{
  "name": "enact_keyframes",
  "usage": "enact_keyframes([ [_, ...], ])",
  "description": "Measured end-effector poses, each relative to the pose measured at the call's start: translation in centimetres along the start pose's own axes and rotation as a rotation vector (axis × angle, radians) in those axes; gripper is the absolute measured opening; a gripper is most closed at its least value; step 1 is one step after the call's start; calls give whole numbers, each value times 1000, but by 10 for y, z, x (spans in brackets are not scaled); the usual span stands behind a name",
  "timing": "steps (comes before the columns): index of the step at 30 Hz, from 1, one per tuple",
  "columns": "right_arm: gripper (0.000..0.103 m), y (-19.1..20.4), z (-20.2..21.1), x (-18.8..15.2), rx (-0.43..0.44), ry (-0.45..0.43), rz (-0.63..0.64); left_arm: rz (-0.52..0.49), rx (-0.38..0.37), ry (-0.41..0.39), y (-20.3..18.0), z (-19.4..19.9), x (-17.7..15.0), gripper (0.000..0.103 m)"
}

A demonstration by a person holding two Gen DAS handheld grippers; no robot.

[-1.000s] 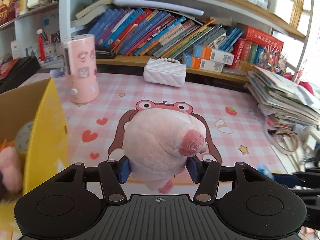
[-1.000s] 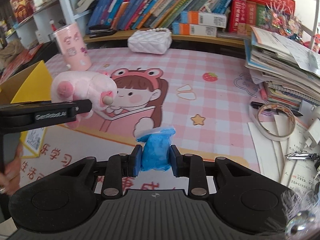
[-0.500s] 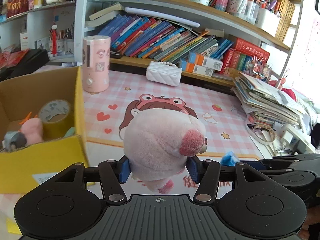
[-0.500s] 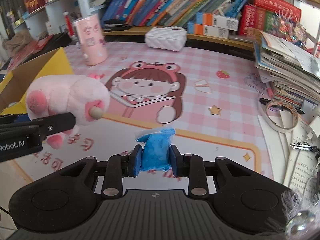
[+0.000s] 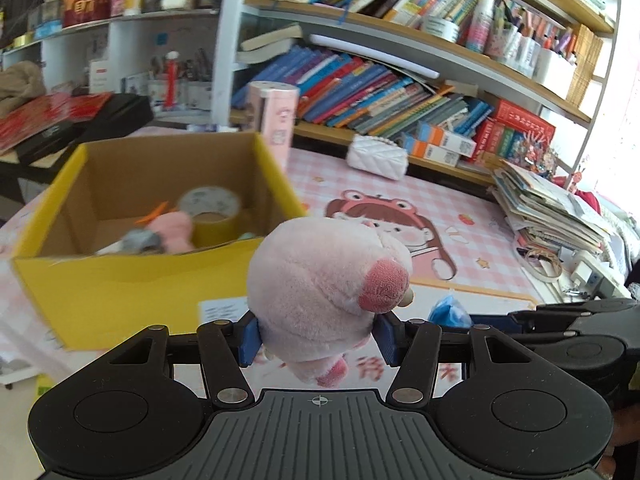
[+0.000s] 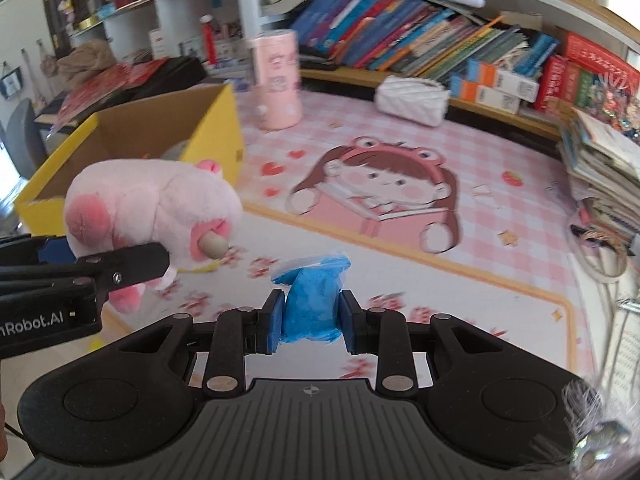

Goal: Organize objects
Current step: 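Carry the pig plush and blue bag with both grippers to the yellow box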

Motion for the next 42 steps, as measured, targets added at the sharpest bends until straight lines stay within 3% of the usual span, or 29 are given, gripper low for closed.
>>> enact_keyframes([
  [12, 27, 68, 16, -18, 23, 13, -9, 3, 17, 5, 47, 42, -7, 55],
  [24, 27, 100, 31, -31, 3, 9, -30, 4, 2, -1, 74, 67, -12, 55],
  [42, 27, 152, 35, -36, 30, 11, 6, 44, 55, -34, 122, 97, -13, 55],
])
Point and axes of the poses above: each gripper's, at about its wrist camera, not at the fingertips, and z roughly against the way its jaws point, y to its left, x to its top, the point moved 10 cm from there along -z, roughly the way its jaws point, and after that the axes turned 15 degrees about -y, right-handed, at the moved point
